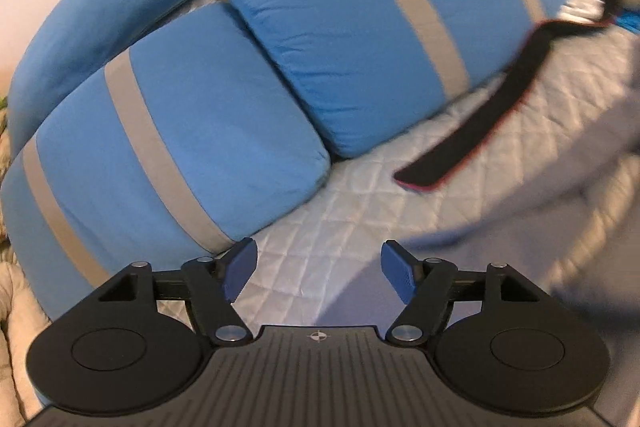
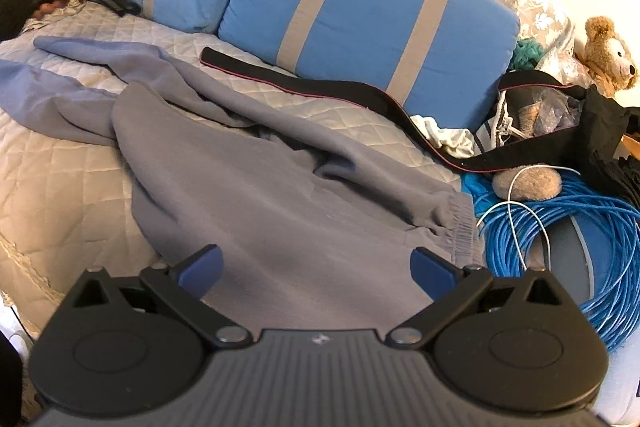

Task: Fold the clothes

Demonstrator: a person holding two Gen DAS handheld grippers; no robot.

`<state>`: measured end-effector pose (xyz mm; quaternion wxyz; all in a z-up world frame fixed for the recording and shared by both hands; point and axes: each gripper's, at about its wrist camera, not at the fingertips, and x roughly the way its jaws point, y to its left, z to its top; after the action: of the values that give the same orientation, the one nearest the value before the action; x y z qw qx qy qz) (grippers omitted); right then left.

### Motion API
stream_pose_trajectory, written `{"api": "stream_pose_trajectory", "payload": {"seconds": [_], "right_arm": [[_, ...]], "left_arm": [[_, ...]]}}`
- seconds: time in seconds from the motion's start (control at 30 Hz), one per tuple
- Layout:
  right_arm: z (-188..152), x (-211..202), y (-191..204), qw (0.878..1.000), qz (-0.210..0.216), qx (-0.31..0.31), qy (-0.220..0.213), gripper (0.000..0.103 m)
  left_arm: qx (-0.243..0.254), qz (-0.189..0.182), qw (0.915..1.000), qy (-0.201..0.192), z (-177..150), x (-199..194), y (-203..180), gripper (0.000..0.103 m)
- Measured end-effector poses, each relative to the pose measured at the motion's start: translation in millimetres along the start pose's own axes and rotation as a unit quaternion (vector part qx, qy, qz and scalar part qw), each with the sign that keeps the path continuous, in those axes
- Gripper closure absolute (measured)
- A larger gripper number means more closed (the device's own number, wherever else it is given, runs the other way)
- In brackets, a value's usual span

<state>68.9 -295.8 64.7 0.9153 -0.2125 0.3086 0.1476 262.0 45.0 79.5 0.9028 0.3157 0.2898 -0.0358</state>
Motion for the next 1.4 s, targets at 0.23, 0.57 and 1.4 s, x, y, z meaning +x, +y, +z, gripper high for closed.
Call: {"api": "stream_pose_trajectory", "payload": {"seconds": [0.23, 0.57, 1.4], "right_arm": [[-1.2, -3.8, -1.4, 1.000, 0.005, 0.006, 0.002, 0.000], [-0.9, -10.9, 19.9, 1.000, 0.005, -0.016, 0.001, 0.000], [11.8, -22.7, 12.4, 0.999, -0.022, -0.047, -0.009, 0.000]], "left_arm": [[-0.001, 0.003, 0.9999, 0.010, -55.9, -57.8, 33.3, 0.035], [-0.007, -0.006, 0.9982, 0.060, -137.1, -111.4, 81.5, 0.035], [0.405, 0.062, 0.9104, 0.057, -240.5, -101.0, -38.8, 0.068]]}}
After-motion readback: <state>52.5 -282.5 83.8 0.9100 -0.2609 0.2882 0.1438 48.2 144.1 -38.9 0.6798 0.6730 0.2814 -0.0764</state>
